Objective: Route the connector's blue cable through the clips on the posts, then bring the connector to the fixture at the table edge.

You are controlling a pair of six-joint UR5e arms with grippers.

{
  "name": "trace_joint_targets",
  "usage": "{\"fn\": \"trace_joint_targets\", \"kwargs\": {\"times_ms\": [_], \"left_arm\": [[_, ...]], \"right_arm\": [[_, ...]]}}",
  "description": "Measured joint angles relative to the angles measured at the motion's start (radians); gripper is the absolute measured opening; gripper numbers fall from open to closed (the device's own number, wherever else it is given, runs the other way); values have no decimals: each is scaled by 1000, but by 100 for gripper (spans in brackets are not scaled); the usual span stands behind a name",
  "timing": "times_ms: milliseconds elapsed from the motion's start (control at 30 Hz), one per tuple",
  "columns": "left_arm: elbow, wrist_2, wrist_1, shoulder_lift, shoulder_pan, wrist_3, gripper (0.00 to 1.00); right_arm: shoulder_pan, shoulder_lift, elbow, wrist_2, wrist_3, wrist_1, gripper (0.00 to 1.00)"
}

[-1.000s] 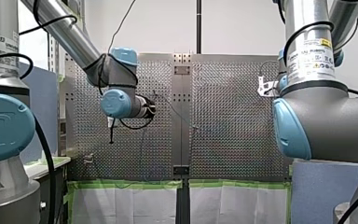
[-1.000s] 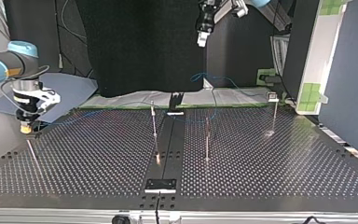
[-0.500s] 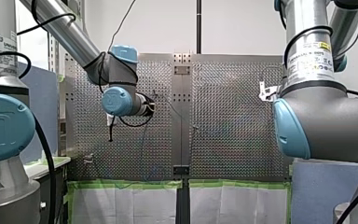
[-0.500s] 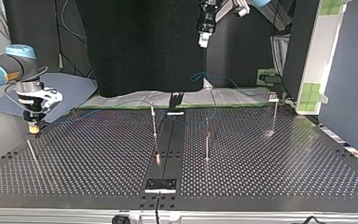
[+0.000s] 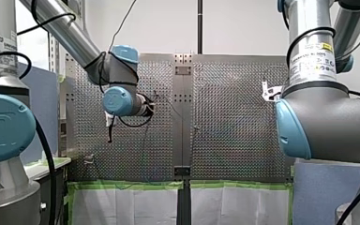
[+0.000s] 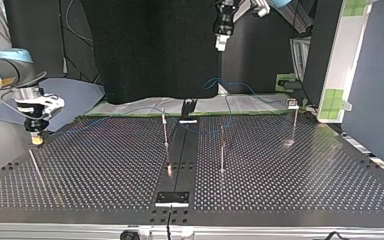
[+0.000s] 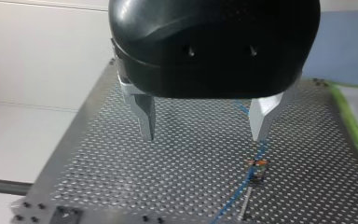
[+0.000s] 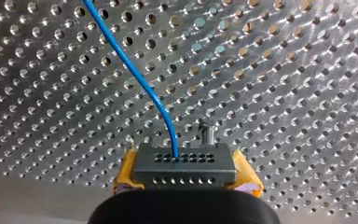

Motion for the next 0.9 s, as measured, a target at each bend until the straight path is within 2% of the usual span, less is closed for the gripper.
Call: {"fn": "trace_joint_targets", "kwargs": {"times_ms": [100,267,433,733,900], "left_arm": [[1,-2,0,1,-2,4,100],[8,-29,-4,-34,-4,36,100],[11,-40,-5,-66,-4,45,100],[10,-12,-3,-18,-5,30,100],[13,-16,-4,-36,-5,44,100]], "right_arm": [[-8,-1,-6,-25,0,4,0],[-23,-2,-14,-72,1,13,0],[-33,-2,-22,-114,4,18,0],[-51,-1,-29,-125,11,22,0],[-65,0,-31,-121,12,25,0]]}}
